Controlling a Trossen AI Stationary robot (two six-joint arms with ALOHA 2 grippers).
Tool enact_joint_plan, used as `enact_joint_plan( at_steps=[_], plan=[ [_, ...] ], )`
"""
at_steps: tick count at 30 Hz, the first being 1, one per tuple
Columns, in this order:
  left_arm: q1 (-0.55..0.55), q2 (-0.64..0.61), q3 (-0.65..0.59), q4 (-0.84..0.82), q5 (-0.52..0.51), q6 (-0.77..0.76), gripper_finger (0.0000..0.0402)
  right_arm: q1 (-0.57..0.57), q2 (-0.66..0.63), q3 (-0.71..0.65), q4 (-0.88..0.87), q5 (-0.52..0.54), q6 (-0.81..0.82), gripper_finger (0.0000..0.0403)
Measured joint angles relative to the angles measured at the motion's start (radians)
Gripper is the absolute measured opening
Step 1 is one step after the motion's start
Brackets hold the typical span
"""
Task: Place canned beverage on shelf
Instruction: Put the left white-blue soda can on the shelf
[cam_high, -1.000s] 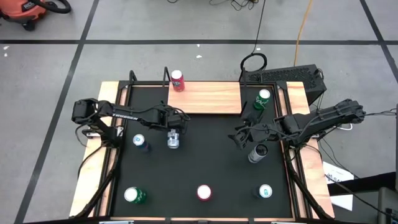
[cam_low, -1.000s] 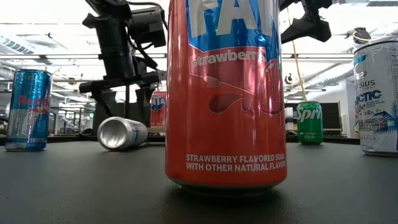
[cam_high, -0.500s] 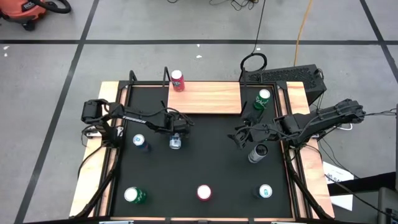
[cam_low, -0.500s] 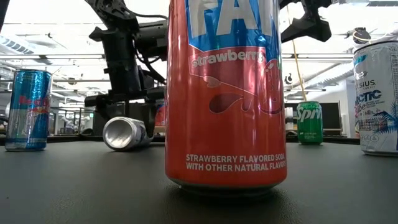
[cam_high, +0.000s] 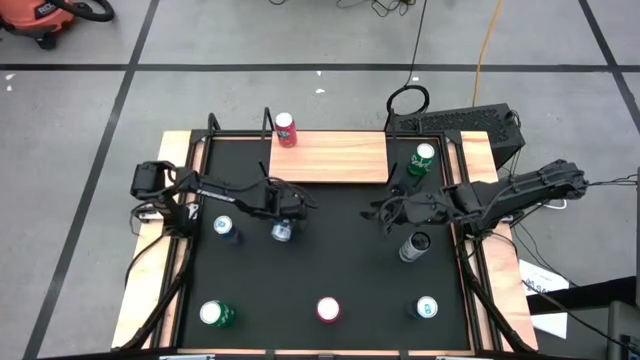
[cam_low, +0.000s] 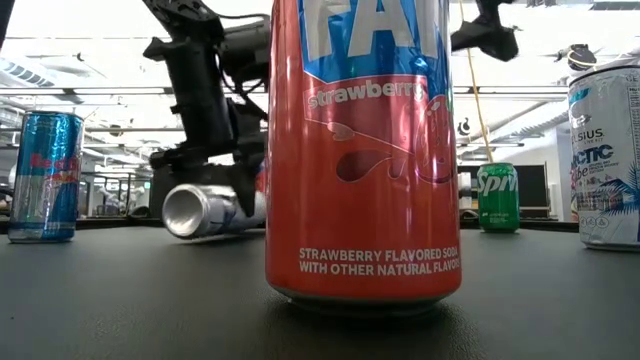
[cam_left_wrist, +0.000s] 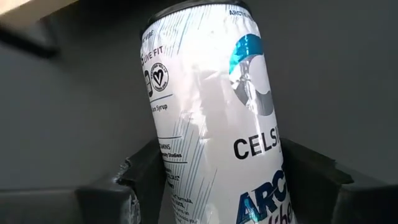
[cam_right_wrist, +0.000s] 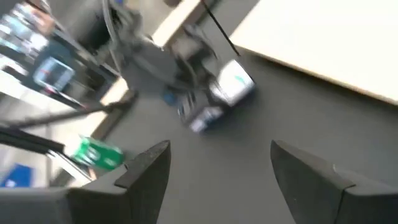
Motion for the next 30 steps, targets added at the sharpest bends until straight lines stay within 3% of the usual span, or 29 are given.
enact_joint_plan(
  at_steps=[8,15,20,30],
  plan=[
    [-0.106,-0.095,0.046,0.043,-0.171,0.147,0.0256,-0.062,0.058,0.000,0.096,-0.053,-0.060,0.0286],
    [-0.198,-0.192,0.051,0.303,-0.323,0.536,0.0256,-0.120,0.157,0.000,0.384,-0.235,-0.153,0.0361],
    [-0.227,-0.210,0.052,0.440,-0.371,0.769,0.0256,-0.145,0.166,0.000,0.451,-0.208,-0.212,0.0395],
    [-0.235,-0.207,0.051,0.570,-0.402,0.979,0.0256,-0.181,0.195,0.000,0.466,-0.180,-0.245,0.0394]
  ],
)
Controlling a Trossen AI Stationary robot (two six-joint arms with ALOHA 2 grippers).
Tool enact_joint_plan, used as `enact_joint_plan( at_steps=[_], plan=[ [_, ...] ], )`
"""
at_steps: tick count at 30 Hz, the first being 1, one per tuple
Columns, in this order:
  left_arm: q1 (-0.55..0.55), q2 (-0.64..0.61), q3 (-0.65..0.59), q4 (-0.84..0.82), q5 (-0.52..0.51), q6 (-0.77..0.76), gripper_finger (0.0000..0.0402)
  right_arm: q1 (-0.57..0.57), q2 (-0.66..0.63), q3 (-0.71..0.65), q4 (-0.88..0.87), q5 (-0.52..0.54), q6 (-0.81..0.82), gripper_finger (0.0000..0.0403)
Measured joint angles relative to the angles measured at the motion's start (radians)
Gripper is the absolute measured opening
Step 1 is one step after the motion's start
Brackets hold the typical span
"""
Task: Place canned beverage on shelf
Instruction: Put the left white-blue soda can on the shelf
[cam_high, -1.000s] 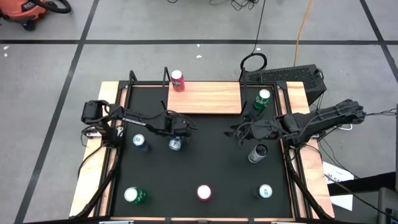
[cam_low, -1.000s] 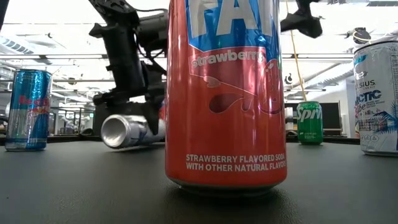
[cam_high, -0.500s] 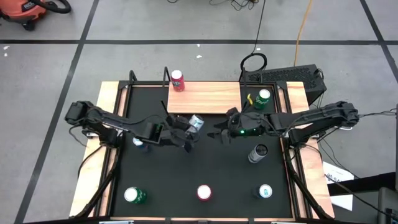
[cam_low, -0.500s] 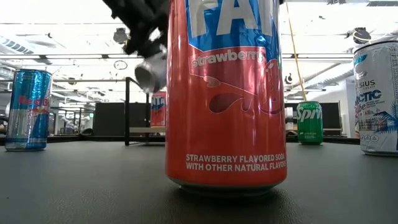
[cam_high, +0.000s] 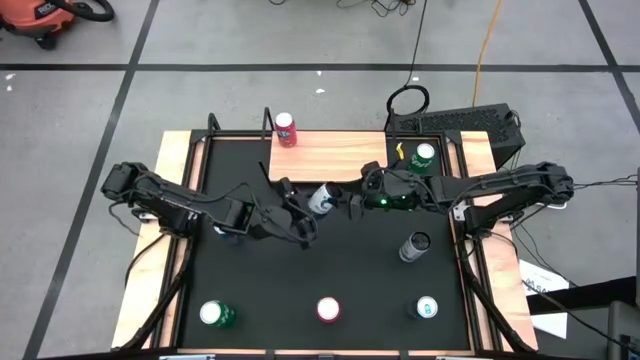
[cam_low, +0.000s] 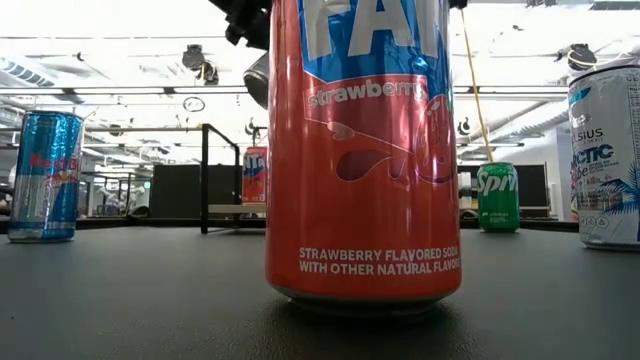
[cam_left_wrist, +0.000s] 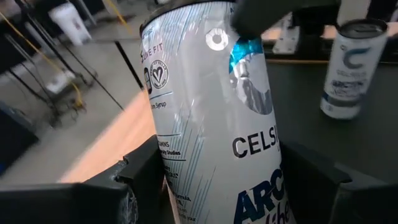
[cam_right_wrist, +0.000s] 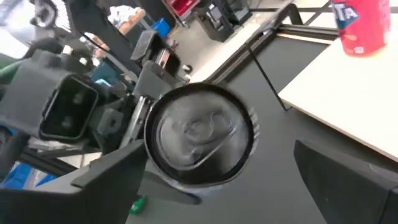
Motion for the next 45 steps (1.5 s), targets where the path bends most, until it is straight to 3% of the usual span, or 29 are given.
enact_joint_plan(
  at_steps=[6,15,23,25,29,35,45],
  plan=[
    [0.017,0.000,0.000,0.014,0.004,0.041,0.0256,-0.010,0.005,0.000,0.009,-0.002,-0.001,0.0381],
    [0.050,0.000,0.000,0.019,0.030,0.061,0.0256,-0.053,0.026,0.000,0.076,-0.093,-0.041,0.0283],
    [0.069,0.000,0.000,0.019,0.032,0.031,0.0258,-0.083,0.034,0.004,0.081,-0.109,-0.069,0.0236],
    [0.081,0.000,0.000,0.013,0.049,-0.034,0.0268,-0.096,0.036,0.040,0.021,-0.119,-0.086,0.0233],
    [0.132,-0.033,0.001,-0.073,0.185,-0.198,0.0314,-0.129,0.072,0.170,-0.185,-0.118,-0.219,0.0233],
    [0.203,-0.132,0.001,-0.300,0.250,-0.232,0.0391,-0.225,0.159,0.339,-0.356,-0.110,-0.363,0.0234],
    [0.323,-0.383,0.002,-0.549,0.214,-0.226,0.0362,-0.440,0.381,0.547,-0.445,-0.226,-0.545,0.0235]
  ],
)
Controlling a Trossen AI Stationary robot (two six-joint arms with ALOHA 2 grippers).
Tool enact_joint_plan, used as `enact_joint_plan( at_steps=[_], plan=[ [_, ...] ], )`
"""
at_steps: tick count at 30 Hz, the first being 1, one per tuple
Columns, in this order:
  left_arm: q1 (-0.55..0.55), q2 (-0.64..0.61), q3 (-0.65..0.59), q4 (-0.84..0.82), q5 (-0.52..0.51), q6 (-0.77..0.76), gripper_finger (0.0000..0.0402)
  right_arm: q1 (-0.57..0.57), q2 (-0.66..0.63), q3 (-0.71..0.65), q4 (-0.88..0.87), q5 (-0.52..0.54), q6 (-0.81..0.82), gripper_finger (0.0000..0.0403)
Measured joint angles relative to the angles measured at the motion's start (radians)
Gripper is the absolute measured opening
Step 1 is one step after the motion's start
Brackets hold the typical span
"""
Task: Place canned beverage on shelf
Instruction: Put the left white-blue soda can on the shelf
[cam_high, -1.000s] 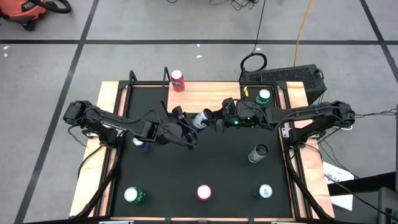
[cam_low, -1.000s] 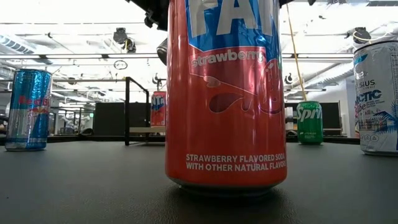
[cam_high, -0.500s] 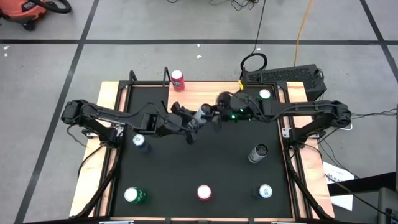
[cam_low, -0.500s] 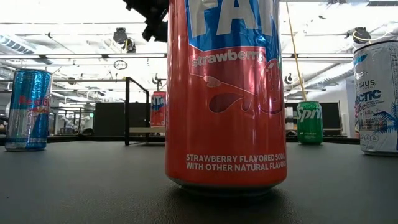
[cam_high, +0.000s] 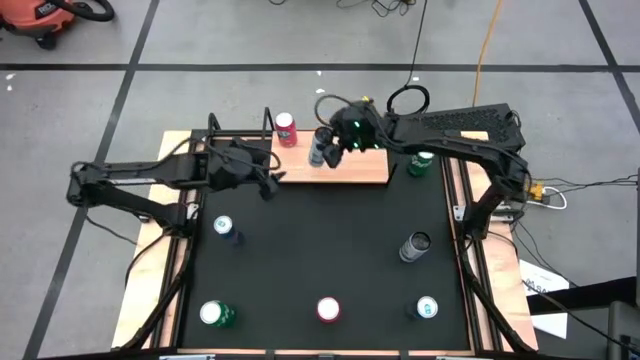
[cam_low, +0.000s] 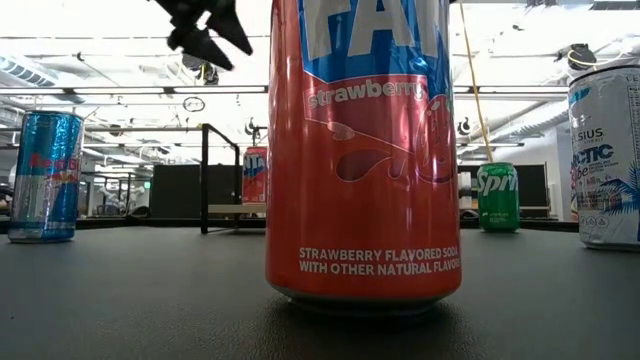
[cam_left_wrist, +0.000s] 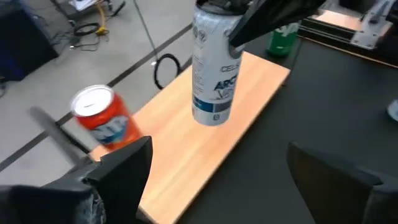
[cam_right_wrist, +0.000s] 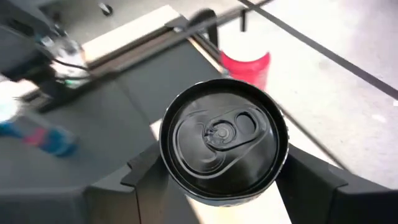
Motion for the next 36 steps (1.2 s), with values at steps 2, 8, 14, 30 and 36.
enact_joint_plan(
  at_steps=[2,8,14,30,36],
  plan=[
    [0.021,-0.020,0.000,-0.034,0.001,0.005,0.0354,-0.034,0.059,0.046,-0.019,-0.036,-0.021,0.0235],
    [0.060,-0.029,-0.001,-0.170,0.001,0.004,0.0336,-0.100,0.203,0.214,-0.100,-0.094,-0.119,0.0235],
    [0.065,-0.026,-0.010,-0.217,0.001,0.007,0.0331,-0.133,0.310,0.382,-0.205,-0.094,-0.213,0.0235],
    [0.111,-0.025,-0.013,-0.209,0.009,0.058,0.0331,-0.199,0.377,0.441,-0.174,-0.181,-0.285,0.0235],
    [0.124,-0.025,-0.013,-0.210,0.011,0.058,0.0331,-0.199,0.414,0.441,-0.159,-0.200,-0.289,0.0235]
  ],
)
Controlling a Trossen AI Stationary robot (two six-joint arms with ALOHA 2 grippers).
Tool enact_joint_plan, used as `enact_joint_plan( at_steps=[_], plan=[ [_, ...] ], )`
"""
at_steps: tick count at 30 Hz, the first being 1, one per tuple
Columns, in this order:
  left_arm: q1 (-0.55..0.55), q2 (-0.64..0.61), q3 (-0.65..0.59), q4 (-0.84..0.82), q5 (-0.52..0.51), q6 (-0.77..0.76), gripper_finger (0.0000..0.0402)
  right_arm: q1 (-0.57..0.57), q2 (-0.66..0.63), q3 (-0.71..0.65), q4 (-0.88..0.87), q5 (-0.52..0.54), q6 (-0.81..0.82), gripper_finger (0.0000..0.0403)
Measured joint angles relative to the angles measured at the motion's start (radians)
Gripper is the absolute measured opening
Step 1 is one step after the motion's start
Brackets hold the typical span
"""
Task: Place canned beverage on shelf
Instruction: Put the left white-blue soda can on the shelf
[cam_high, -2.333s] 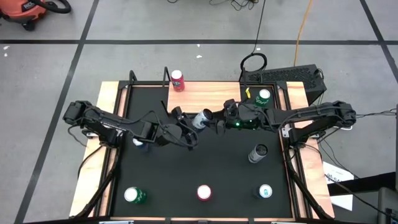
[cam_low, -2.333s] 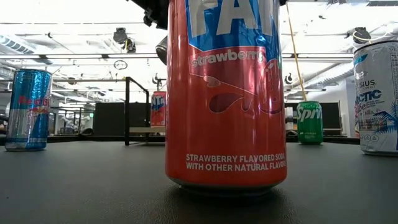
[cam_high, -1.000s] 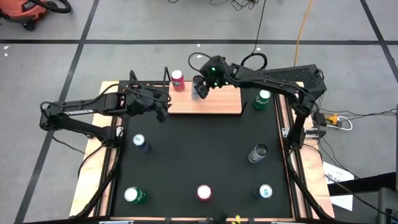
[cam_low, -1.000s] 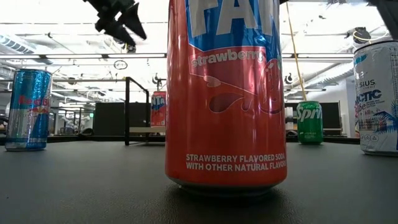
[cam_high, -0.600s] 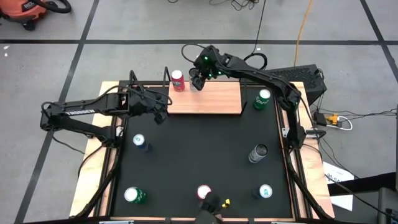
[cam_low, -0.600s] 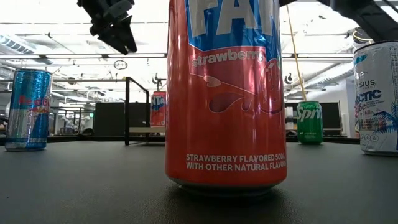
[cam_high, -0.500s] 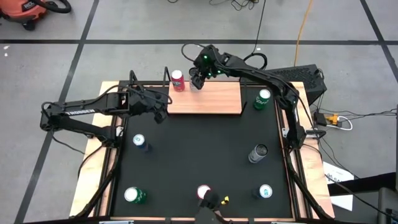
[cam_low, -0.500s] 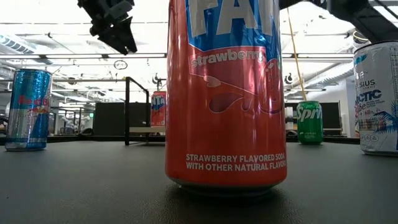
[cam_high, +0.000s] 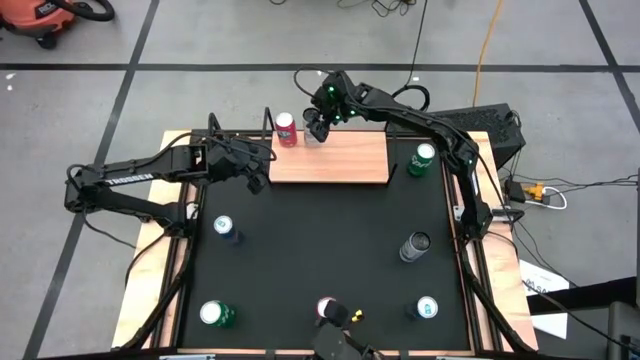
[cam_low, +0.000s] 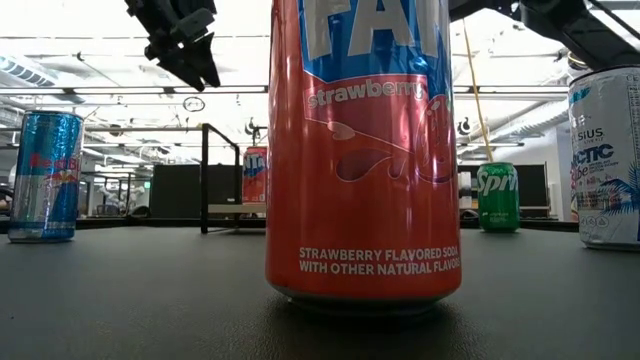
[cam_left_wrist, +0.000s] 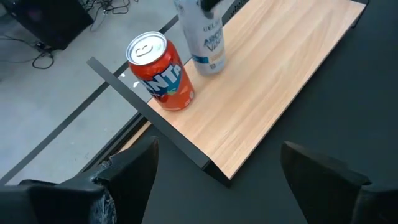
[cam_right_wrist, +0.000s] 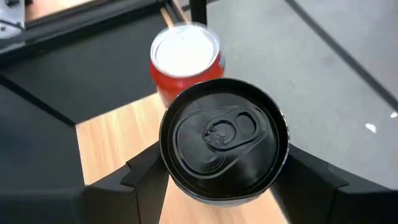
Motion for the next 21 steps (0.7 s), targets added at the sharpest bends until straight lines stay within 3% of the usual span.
enact_joint_plan(
  at_steps=[10,21],
  plan=[
    [-0.001,0.000,0.000,-0.003,0.017,0.000,0.0331,0.002,0.015,0.001,-0.023,-0.021,0.003,0.0243],
    [-0.001,0.000,0.000,-0.003,0.010,-0.007,0.0331,0.003,0.011,-0.001,-0.001,0.039,0.024,0.0317]
  ],
)
